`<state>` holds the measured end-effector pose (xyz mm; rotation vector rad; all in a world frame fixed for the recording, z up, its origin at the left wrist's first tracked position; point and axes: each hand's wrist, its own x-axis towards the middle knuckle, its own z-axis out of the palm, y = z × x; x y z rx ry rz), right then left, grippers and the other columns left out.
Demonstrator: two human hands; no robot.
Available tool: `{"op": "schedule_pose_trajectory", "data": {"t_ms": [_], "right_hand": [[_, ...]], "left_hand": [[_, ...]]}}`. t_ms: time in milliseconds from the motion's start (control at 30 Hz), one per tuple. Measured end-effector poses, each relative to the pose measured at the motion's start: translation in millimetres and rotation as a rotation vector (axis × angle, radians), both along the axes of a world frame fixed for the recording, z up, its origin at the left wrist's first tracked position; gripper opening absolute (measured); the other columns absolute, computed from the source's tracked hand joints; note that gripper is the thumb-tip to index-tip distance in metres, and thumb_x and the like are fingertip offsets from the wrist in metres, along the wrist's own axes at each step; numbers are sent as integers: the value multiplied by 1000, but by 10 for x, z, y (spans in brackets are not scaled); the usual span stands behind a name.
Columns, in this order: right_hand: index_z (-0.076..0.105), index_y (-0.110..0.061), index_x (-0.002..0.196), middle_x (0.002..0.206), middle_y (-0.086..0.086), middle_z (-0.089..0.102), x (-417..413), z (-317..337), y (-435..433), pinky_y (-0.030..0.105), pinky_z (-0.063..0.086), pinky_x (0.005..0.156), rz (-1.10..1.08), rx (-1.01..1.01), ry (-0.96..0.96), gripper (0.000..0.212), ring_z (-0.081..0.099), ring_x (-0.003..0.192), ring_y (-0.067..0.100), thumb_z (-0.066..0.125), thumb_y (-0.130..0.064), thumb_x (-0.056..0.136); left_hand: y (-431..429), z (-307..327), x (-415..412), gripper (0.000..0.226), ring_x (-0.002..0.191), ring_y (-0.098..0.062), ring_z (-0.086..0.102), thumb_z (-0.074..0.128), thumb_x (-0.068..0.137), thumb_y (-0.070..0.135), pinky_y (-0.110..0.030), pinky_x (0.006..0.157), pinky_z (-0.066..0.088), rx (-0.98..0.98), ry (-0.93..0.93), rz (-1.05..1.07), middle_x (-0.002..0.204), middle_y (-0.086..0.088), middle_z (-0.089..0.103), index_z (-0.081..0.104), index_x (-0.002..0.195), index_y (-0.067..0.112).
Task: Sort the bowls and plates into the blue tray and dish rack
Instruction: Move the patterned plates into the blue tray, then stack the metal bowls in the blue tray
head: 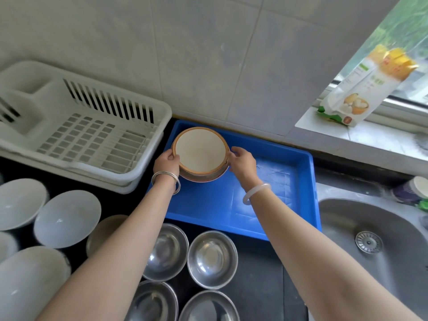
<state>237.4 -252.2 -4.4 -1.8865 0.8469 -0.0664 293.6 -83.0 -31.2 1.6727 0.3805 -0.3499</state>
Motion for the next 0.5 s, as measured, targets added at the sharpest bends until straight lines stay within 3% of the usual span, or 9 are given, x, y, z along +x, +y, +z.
{"op": "schedule_pose_trajectory", "data": {"t_ms": [67,200,400,500], "right_hand": [[60,-14,122,100,-2,64,-164,75,-13,44,53,91,15,1,-35,33,63,101,23,51,-27,93],[64,-22,109,97,-5,66,-615,218,36,42,55,86,76,34,-107,22,65,99,21,48,-25,94],[63,-25,92,87,-6,68,-1434,197,218,25,50,69,125,181,-86,15,65,81,15,50,-19,94],[63,-23,87,89,1,71,-1873,1,271,29,52,71,161,196,29,13,64,75,13,52,-20,94]], "left_hand": [[75,46,-130,40,114,-21,57,51,90,13,-38,103,44,-55,10,33,127,-7,59,51,130,9],[277,184,-621,38,95,-15,59,52,89,14,-27,89,47,-80,-9,70,112,-5,62,54,127,10],[570,293,-1764,24,89,-21,59,58,88,12,-29,83,48,-39,82,-59,98,-9,64,62,111,7],[710,210,-2297,18,90,-21,61,61,86,12,-32,87,49,55,153,-115,99,-13,67,64,103,10]]}}
